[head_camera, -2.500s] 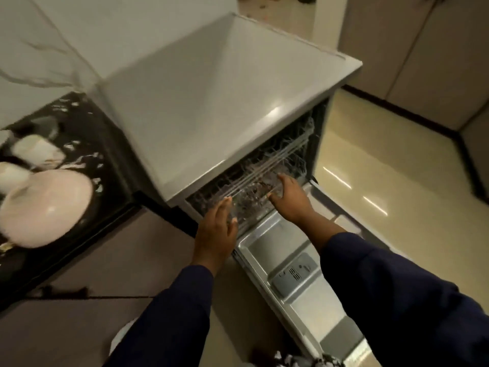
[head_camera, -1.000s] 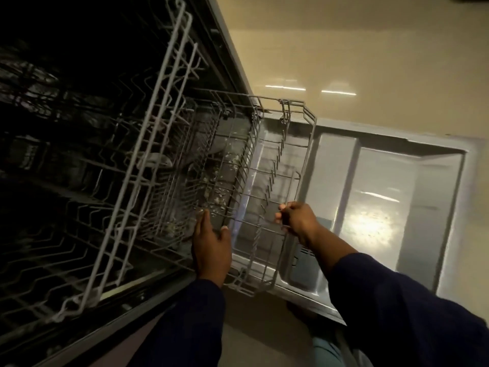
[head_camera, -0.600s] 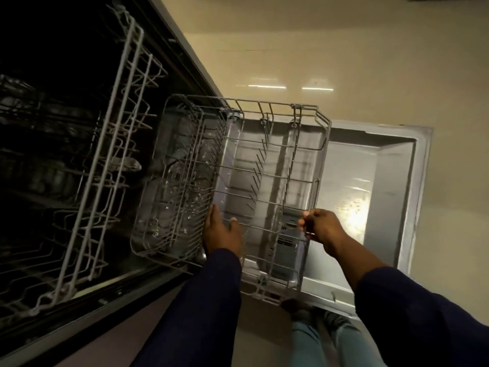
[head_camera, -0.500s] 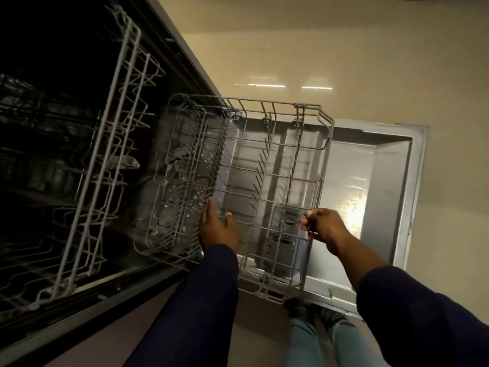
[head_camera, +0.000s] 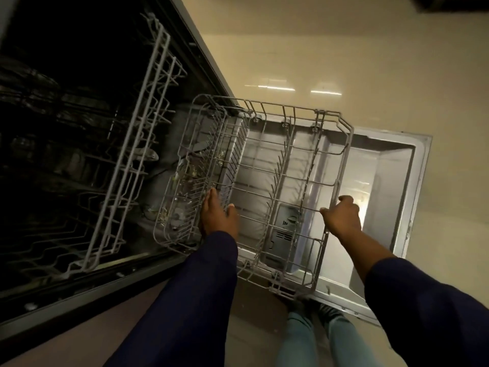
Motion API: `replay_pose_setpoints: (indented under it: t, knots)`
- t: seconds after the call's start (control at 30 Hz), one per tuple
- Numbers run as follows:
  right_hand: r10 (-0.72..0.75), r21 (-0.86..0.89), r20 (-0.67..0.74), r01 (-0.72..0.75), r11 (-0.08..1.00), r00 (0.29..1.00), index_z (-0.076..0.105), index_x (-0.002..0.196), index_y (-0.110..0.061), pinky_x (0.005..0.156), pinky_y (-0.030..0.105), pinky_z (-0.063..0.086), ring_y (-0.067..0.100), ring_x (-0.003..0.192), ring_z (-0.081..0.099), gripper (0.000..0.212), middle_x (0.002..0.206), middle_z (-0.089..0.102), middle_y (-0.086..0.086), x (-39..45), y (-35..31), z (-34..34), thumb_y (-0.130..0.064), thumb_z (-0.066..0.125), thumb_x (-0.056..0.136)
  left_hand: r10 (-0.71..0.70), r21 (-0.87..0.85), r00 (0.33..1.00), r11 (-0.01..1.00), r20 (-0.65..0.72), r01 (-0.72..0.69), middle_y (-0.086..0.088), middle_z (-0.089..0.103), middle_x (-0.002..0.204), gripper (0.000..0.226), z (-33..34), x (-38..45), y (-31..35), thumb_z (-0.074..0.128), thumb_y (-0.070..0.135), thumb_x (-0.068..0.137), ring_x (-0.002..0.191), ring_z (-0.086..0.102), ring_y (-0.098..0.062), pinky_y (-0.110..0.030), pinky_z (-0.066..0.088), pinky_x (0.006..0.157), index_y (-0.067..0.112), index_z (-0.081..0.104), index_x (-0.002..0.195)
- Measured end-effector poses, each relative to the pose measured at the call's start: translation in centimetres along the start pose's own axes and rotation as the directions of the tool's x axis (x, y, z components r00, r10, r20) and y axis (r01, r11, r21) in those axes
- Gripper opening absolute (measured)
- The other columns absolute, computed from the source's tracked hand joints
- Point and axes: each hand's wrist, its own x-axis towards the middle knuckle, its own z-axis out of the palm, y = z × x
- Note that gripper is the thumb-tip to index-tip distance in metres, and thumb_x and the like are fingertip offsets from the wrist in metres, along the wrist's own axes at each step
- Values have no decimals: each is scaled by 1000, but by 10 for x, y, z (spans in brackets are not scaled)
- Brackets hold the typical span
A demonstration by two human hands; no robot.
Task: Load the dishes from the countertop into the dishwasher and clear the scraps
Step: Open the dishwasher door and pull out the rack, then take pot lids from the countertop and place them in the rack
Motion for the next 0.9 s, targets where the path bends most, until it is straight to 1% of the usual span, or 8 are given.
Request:
replay_pose_setpoints:
  t: [0.07,0.17,0.33,0.43,0.57,0.7,0.77,0.9]
  knots:
    - [-139,-71,-26,137,988,990,32,137,-3,91,37,42,38,115,48,56,137,36,21,-16,-22,-3,-13,57,88,0,-6,1000,1000,-11,0,-7,21,153,58,-17,-7,5,47,17,93,141,21,-22,-29,20,112,13,21,145]
    - [-352,-189,50,355,916,935,33,138,-3,100,36,37,34,125,41,58,140,36,19,-45,-62,-5,-16,59,87,16,-6,999,1000,-40,-17,-7,20,153,58,-51,-21,17,48,18,93,141,21,-20,-25,18,110,15,21,145]
    - [-563,-230,180,591,774,807,28,143,-8,103,37,36,32,130,39,62,146,32,15,-125,-136,-8,-20,57,89,52,-8,994,999,-97,-54,-2,19,154,59,-117,-57,31,48,20,92,141,21,-17,-23,17,111,17,23,144]
    - [-702,-215,207,732,647,681,27,144,-9,107,37,33,30,134,35,63,148,32,13,-182,-181,-13,-22,56,90,154,-12,977,987,-149,-158,-4,21,154,59,-166,-80,44,49,19,90,141,20,-19,-30,18,115,15,24,144]
    - [-813,-189,175,829,526,555,30,144,-7,111,37,31,29,136,34,64,148,33,14,-246,-230,-25,-18,58,88,230,-79,914,960,-336,-270,-13,33,147,60,-228,-107,63,45,21,81,137,31,-25,-32,21,113,6,35,139]
    - [-882,-182,147,889,420,447,34,141,-5,108,37,32,31,133,38,62,145,37,17,-306,-270,-35,-16,60,86,265,-24,853,951,-450,-309,-8,27,151,56,-290,-137,69,49,18,90,140,24,-21,-25,13,115,10,29,142]
    - [-911,-177,159,919,353,381,35,140,-3,106,34,32,31,131,39,61,144,38,20,-336,-284,-34,-15,60,87,233,-14,843,962,-485,-274,-5,20,154,58,-317,-148,62,46,22,92,142,18,-18,-27,13,116,14,23,144]
    - [-934,-158,201,951,267,296,30,143,-6,110,35,28,28,136,33,60,148,34,14,-397,-299,-12,-18,57,90,142,-26,835,983,-532,-184,-2,13,156,59,-366,-173,28,42,25,94,143,12,-16,-33,15,117,17,16,146]
